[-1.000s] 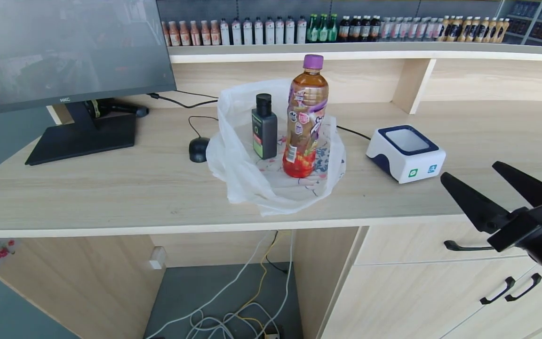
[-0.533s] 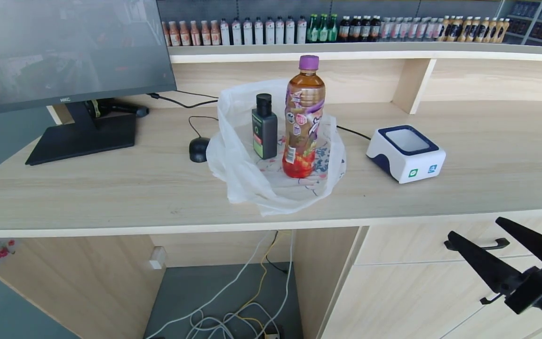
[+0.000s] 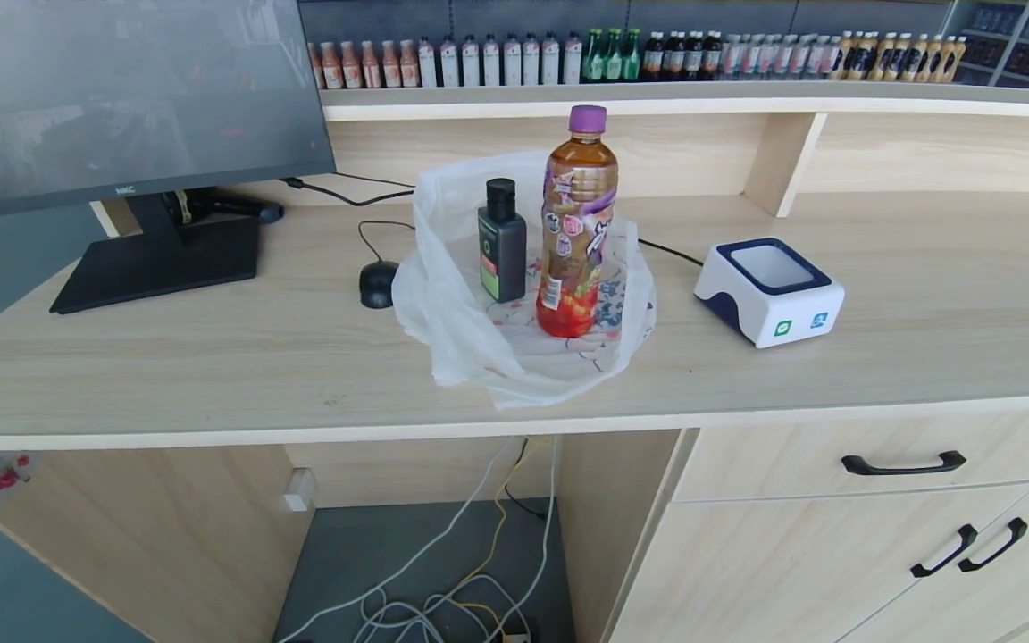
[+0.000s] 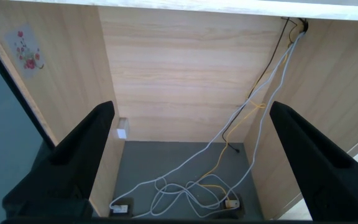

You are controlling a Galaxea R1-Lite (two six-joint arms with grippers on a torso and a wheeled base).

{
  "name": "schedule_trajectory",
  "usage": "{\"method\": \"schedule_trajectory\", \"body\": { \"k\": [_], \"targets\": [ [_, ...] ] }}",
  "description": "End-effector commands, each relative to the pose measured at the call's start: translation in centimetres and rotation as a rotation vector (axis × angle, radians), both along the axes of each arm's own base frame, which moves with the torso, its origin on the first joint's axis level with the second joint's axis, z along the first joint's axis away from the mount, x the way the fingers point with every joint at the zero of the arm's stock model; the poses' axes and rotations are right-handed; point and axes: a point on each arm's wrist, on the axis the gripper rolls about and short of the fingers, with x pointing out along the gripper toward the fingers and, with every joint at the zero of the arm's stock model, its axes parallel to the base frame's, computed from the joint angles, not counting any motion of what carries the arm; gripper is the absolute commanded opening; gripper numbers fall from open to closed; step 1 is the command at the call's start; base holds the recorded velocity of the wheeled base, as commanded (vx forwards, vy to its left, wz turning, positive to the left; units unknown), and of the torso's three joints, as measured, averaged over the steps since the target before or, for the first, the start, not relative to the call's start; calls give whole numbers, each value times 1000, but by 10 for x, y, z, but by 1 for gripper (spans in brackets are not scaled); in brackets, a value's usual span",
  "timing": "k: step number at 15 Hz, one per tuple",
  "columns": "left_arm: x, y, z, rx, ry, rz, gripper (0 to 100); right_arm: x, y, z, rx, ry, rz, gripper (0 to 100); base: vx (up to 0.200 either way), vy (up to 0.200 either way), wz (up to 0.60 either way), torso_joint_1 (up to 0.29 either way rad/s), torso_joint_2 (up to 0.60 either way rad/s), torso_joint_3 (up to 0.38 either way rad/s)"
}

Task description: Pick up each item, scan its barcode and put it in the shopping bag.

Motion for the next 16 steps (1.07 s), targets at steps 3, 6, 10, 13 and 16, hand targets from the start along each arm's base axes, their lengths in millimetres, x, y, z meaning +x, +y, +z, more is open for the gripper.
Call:
{"method": "schedule_trajectory", "body": {
  "k": [3, 6, 10, 13, 16],
  "targets": [
    [0, 0, 0, -2, -1, 0, 100, -27, -13, -16, 6, -117, -8, 100, 0, 0, 0, 0, 0, 0],
    [0, 0, 0, -2, -1, 0, 100, -27, -11, -17, -12, -77, -196, 100, 0, 0, 0, 0, 0, 0],
    [0, 0, 0, -2, -1, 0, 100, -34, -10, -20, 0, -149, -331, 100, 0, 0, 0, 0, 0, 0],
    [0, 0, 0, -2, -1, 0, 100, -33, -9, -20, -2, -137, -345, 100, 0, 0, 0, 0, 0, 0],
    [0, 0, 0, -2, -1, 0, 100, -34, -9, -21, -1, -157, -373, 100, 0, 0, 0, 0, 0, 0]
  ]
}}
